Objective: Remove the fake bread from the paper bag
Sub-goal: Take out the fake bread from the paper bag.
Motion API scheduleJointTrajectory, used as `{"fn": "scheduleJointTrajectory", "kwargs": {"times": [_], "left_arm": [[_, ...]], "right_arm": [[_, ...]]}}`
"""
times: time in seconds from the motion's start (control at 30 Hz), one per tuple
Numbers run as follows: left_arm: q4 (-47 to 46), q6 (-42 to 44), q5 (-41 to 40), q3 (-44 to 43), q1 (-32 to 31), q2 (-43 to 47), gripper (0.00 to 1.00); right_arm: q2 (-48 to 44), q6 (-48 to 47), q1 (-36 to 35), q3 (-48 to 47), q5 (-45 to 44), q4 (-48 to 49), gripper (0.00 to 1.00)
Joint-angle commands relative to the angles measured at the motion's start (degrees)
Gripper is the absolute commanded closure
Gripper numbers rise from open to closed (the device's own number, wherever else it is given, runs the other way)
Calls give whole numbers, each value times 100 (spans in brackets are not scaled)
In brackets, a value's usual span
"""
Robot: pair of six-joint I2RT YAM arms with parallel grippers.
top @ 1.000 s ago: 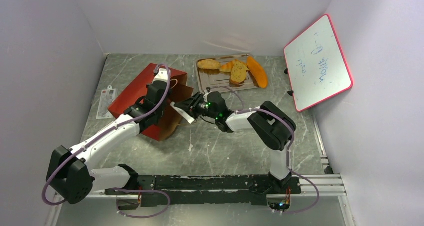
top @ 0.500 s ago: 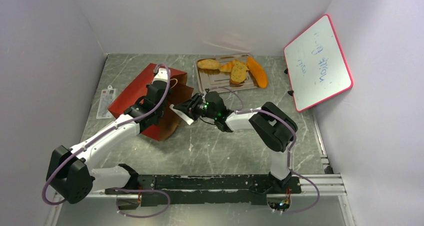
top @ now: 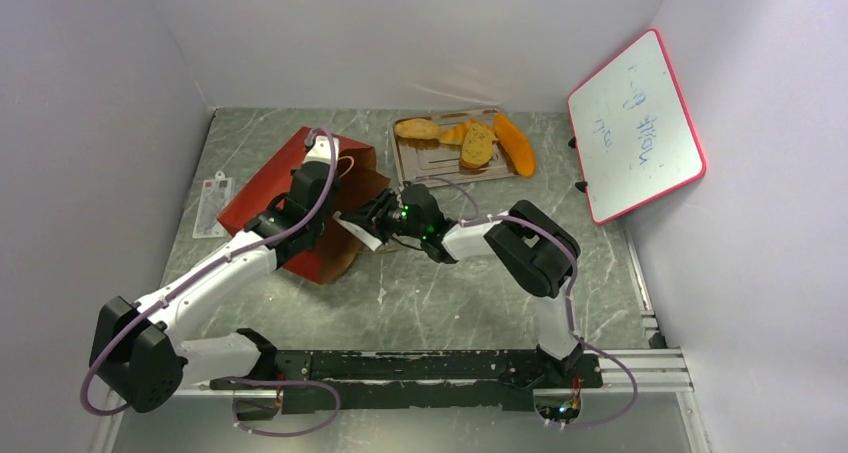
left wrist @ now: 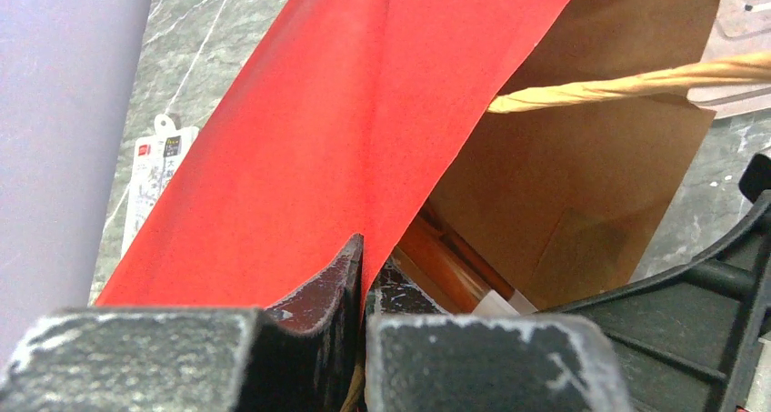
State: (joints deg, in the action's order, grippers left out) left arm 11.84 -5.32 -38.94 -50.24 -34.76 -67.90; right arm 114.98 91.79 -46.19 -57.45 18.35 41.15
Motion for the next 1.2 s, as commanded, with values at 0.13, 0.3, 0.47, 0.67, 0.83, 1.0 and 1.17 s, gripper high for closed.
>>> {"fn": "scheduleJointTrajectory", "kwargs": {"times": [0.13, 0.3, 0.47, 0.67, 0.83, 1.0, 1.17], "left_arm": [[-210, 38, 157, -6, -21, 200, 93], [-244, 19, 204, 52, -22, 243, 93], [-223, -40, 271, 101, -17, 258, 93], [-181, -82, 288, 161, -30, 315, 93], [-164, -126, 310, 216, -30, 369, 93], [-136, -146, 283, 255, -30, 390, 93], [-148, -162, 362, 221, -30, 409, 93]], "right_arm": [[276, 182, -7, -207, 29, 160, 56], [352, 265, -10, -148, -22, 256, 56], [446, 339, 0, -266, -76, 354, 56], [483, 337, 6, -401, -150, 330, 55], [503, 379, 35, -419, -198, 440, 55], [457, 320, 41, -456, -226, 394, 55], [600, 380, 54, -551, -214, 403, 55]]}}
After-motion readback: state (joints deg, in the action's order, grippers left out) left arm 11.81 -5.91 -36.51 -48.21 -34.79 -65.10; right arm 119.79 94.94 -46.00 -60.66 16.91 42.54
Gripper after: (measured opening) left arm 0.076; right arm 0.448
